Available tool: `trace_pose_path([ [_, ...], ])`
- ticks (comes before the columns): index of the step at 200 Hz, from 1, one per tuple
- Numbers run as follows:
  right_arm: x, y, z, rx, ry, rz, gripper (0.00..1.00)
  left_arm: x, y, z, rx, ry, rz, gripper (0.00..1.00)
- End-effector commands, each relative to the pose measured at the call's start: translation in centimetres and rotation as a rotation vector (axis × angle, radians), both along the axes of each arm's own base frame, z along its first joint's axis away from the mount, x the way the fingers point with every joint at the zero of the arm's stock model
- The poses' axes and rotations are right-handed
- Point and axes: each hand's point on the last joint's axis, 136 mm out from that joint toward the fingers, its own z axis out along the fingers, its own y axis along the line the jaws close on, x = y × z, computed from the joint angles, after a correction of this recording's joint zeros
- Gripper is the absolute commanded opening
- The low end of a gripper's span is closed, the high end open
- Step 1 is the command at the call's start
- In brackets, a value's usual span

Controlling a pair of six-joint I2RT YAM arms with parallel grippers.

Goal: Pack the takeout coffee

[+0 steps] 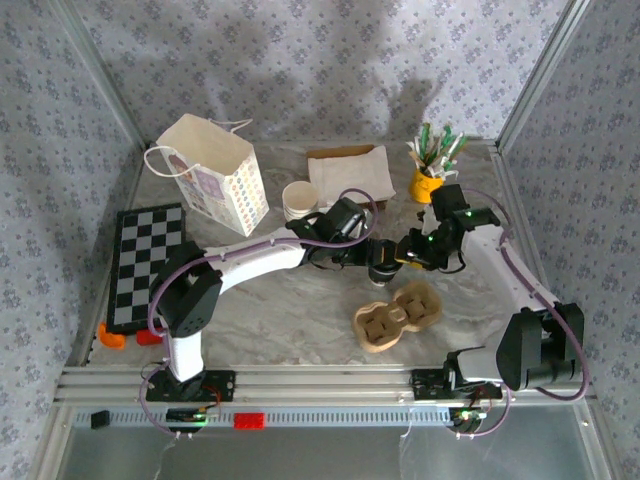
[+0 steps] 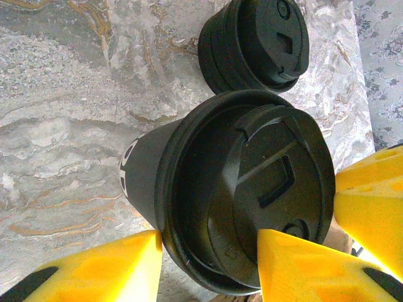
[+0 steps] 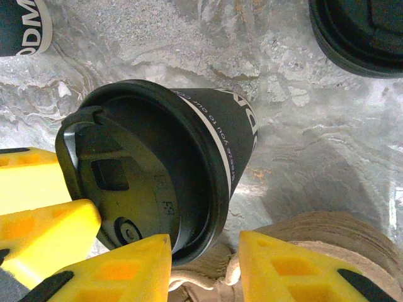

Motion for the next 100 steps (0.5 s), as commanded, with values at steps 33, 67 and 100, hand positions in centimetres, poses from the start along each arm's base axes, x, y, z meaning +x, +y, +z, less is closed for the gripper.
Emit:
trace_pose_path([
  [33, 0.3, 0.2, 1.7, 0.023, -0.030, -0.031, 0.38, -1.0, 2.6, -5.2, 0.193, 0.061, 0.006, 0.43],
  [67, 0.0, 0.2, -0.3, 0.008, 0.026, 0.022, 0.36, -1.0, 2.5, -5.1, 0.194, 0.058, 0.009, 0.43],
  [100, -0.8, -1.1, -1.5, -0.080, 0.052, 0.013, 0.33, -0.9, 2.7, -5.2, 0.203, 0.056, 0.018, 0.42],
])
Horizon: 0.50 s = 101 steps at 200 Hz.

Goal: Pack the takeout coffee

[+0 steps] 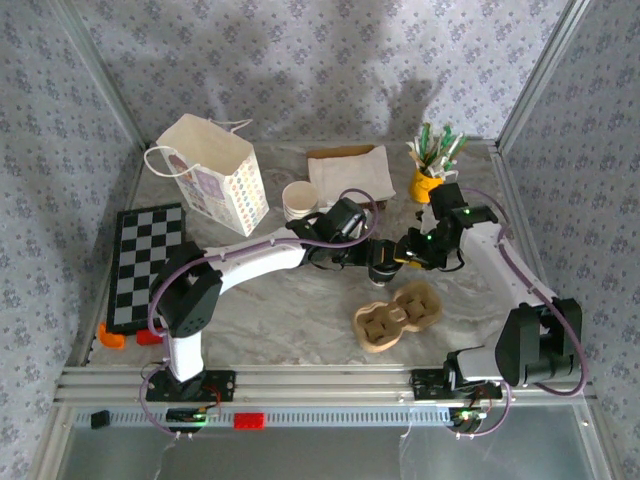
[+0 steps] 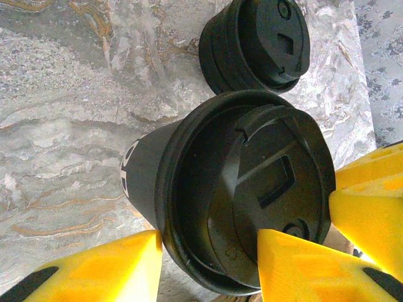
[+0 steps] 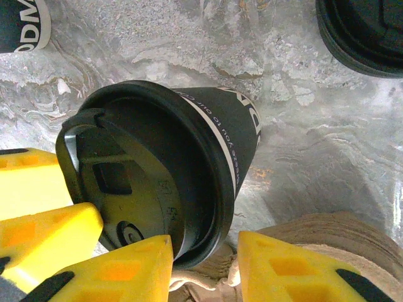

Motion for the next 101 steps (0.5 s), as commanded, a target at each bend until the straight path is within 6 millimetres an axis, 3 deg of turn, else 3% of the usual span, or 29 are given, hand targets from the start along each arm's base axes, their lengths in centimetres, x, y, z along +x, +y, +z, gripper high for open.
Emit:
trace_pose_path([
  [1, -1.0, -1.2, -1.2, -0.084, 0.038, 0.007, 0.33, -1.0, 2.6, -5.2, 0.199, 0.062, 0.016, 0.43],
  [54, -3.8, -2.1, -4.0, -0.118, 0.145, 0.020, 0.28, -1.1, 2.8, -5.3, 0.238, 0.044, 0.018, 0.43],
  [101, -4.3, -3.1, -5.6, -0.179, 0.173, 0.016, 0.27, -1.2, 3.3, -5.5, 0.276, 0.029, 0.025, 0.44],
])
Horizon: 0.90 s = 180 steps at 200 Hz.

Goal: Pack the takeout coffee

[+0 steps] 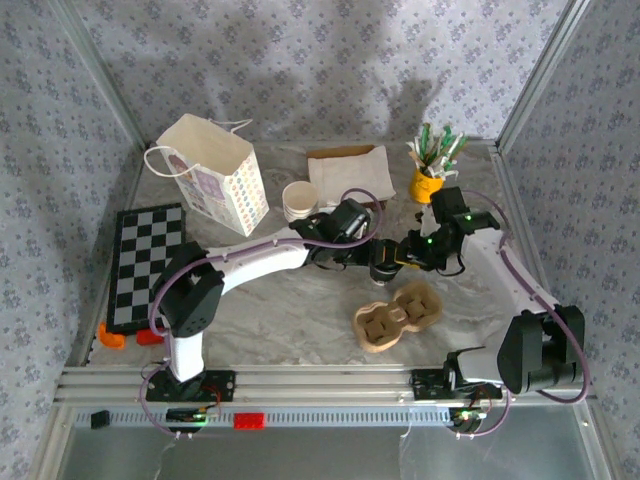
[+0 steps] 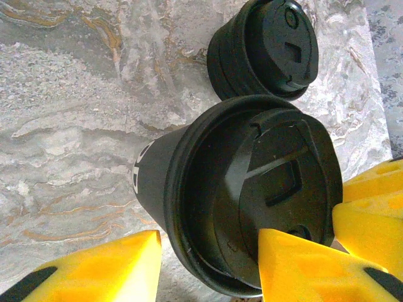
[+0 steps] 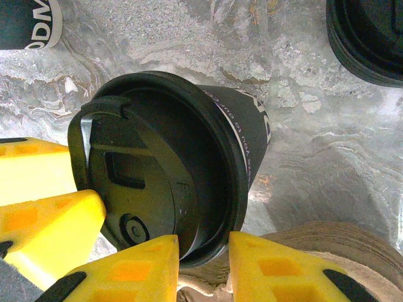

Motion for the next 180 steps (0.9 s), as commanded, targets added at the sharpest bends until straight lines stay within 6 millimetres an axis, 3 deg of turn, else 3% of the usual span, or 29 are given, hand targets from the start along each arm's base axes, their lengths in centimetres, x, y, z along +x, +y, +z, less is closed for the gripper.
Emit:
trace_pose_path([
  [1, -3.9, -3.1, -5.0, -0.188, 0.200, -0.011, 0.27, -1.4, 3.4, -5.4, 0.233, 0.068, 0.013, 0.43],
  [52, -3.7, -2.9, -5.4, -0.180, 0.206, -0.034, 0.26, -1.2, 3.2, -5.7, 0.240, 0.066, 0.015, 0.44],
  [97, -1.5, -0.2, 0.8, -0.024, 0.052, -0.050, 0.35, -0.5, 2.5, -4.4, 0.213, 0.037, 0.016, 0.44],
  [111, -0.8, -0.3, 2.3, 0.014, 0.020, -0.068, 0.36, -0.4, 2.4, -4.3, 0.209, 0.032, 0.019, 0.44],
  [147, 1.4, -0.1, 3.6, 0.052, -0.013, -0.071, 0.35, -0.1, 2.1, -4.0, 0.197, 0.023, 0.022, 0.42],
  [180, 3.3, -0.6, 2.8, 0.040, -0.021, -0.083, 0.32, 0.1, 1.7, -3.7, 0.180, 0.014, 0.019, 0.41],
])
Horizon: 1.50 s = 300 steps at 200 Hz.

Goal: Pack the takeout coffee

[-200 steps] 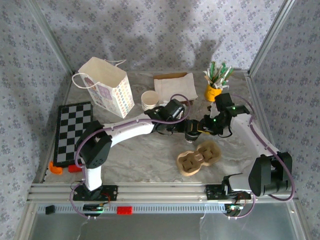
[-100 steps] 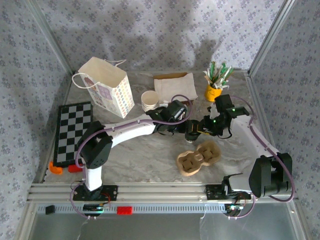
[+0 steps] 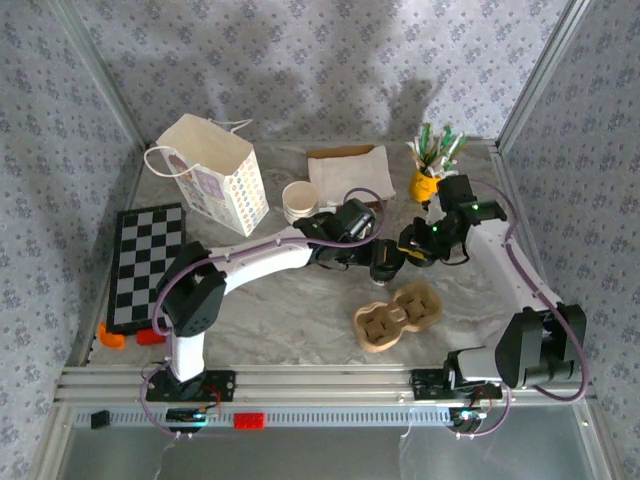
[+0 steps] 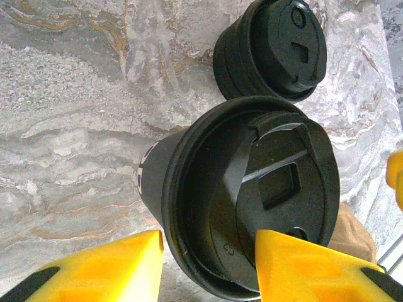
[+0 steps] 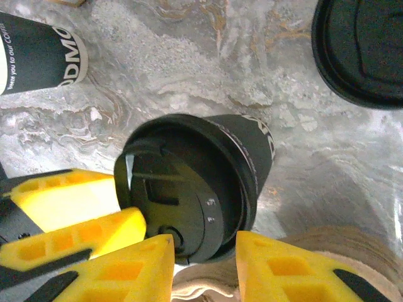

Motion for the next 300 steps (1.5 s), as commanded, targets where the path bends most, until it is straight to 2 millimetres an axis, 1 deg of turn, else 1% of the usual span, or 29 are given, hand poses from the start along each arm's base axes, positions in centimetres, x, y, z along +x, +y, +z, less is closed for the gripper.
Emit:
trace_pose_path([
  [1, 1.2, -0.2, -0.3, -0.002, 0.004, -0.003, 0.32, -0.1, 1.8, -3.9, 0.144, 0.029, 0.013, 0.41],
  [17, 1.3, -0.4, -0.9, -0.010, 0.027, -0.016, 0.30, -0.1, 1.7, -3.9, 0.144, 0.031, 0.010, 0.41],
  [41, 2.1, -0.7, -1.6, -0.021, 0.017, -0.026, 0.28, 0.0, 1.7, -3.9, 0.145, 0.027, 0.010, 0.40],
  [59, 2.0, -0.7, -2.4, -0.029, 0.031, -0.022, 0.27, 0.0, 1.7, -4.1, 0.151, 0.029, 0.010, 0.40],
  [78, 1.3, -1.2, -3.8, -0.050, 0.078, -0.025, 0.27, 0.1, 1.7, -4.2, 0.156, 0.029, 0.011, 0.40],
  [97, 1.0, -1.7, -5.2, -0.075, 0.091, -0.026, 0.26, 0.1, 1.9, -4.3, 0.164, 0.026, 0.014, 0.40],
  [111, 0.4, -1.5, -5.7, -0.069, 0.107, -0.016, 0.26, 0.2, 2.0, -4.4, 0.170, 0.030, 0.015, 0.39],
  [129, -0.2, -2.0, -6.2, -0.100, 0.117, -0.019, 0.26, 0.3, 1.9, -4.4, 0.167, 0.026, 0.016, 0.39],
  [151, -1.1, -2.3, -7.4, -0.122, 0.157, -0.014, 0.25, 0.6, 1.6, -3.8, 0.153, 0.016, 0.016, 0.39],
  [157, -1.2, -2.1, -7.4, -0.125, 0.158, -0.005, 0.25, 0.6, 1.5, -3.5, 0.148, 0.011, 0.014, 0.39],
  [167, -1.2, -1.7, -6.6, -0.112, 0.136, -0.003, 0.25, 0.8, 1.2, -3.0, 0.134, 0.004, 0.016, 0.39],
  [193, -0.3, -1.1, -3.3, -0.072, 0.044, -0.021, 0.26, 1.4, 0.3, -1.2, 0.085, -0.022, 0.015, 0.41],
  [207, 0.3, -1.2, -2.3, -0.074, 0.016, -0.028, 0.26, 1.9, 0.2, -0.4, 0.073, -0.038, 0.024, 0.43],
  [223, 0.3, -1.1, -2.0, -0.074, 0.017, -0.017, 0.26, 2.4, 0.4, 0.0, 0.072, -0.047, 0.045, 0.44],
  [248, 0.2, -0.6, -2.0, -0.054, 0.018, -0.008, 0.26, 2.8, 0.1, 1.1, 0.043, -0.071, 0.045, 0.44],
  [279, 0.9, 0.3, -0.3, -0.022, -0.029, 0.007, 0.28, 3.0, 0.0, 1.5, 0.036, -0.084, 0.037, 0.44],
  [291, 1.3, 0.4, 0.0, -0.028, -0.034, 0.000, 0.28, 3.0, -0.1, 1.6, 0.033, -0.086, 0.034, 0.44],
  [300, 1.6, 0.4, 0.2, -0.032, -0.041, 0.005, 0.30, 3.2, -0.2, 1.7, 0.028, -0.093, 0.032, 0.44],
])
